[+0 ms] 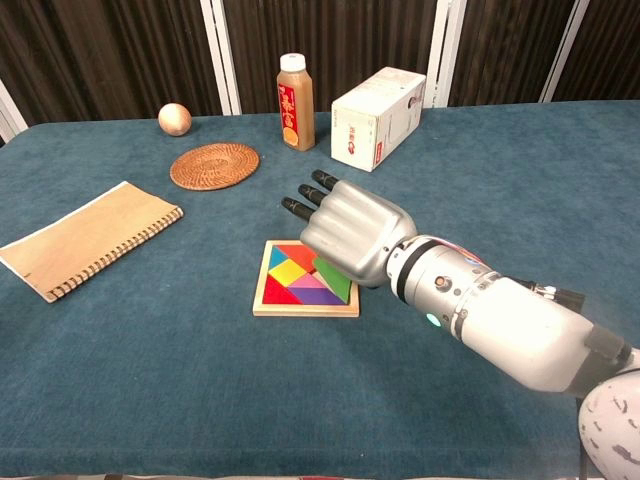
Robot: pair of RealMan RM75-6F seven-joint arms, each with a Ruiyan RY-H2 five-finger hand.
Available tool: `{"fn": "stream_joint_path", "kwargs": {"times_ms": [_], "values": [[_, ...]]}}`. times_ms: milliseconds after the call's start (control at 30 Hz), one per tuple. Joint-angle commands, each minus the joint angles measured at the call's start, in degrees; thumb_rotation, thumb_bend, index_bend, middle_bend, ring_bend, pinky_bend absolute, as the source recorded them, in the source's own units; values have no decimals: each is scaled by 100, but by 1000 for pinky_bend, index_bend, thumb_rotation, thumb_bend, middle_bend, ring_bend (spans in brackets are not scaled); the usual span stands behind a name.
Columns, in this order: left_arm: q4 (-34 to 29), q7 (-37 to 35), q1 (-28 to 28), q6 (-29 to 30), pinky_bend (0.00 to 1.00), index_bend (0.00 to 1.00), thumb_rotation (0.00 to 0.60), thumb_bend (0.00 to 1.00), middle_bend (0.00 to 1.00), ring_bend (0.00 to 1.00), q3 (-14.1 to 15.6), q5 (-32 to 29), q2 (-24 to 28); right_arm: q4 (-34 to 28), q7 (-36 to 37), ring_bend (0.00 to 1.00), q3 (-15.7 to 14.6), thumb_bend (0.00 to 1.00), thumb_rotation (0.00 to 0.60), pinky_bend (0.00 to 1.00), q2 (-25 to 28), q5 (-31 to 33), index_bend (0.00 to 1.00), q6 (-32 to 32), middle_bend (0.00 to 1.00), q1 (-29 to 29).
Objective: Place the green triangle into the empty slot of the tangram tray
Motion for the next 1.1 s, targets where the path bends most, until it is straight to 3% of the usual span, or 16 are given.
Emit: {"fn": "stream_joint_path", "kwargs": {"times_ms": [33, 867, 1100], "values": [[-23, -7, -17, -15, 73, 0, 600, 477, 33, 24, -13, -8, 17, -4, -25, 0, -7, 457, 600, 0, 5, 7, 541, -2, 111, -3], [18, -18, 4, 22, 74, 0, 600, 477, 34, 24, 2, 14, -4, -107, -42, 0, 2, 458, 600, 0, 63, 25, 451, 4, 110, -1], [-13, 8, 14, 57, 73, 0, 600, 476, 33, 24, 12, 56, 4, -459, 7, 0, -36, 458, 600, 0, 297, -29, 410, 35, 96, -34]]}}
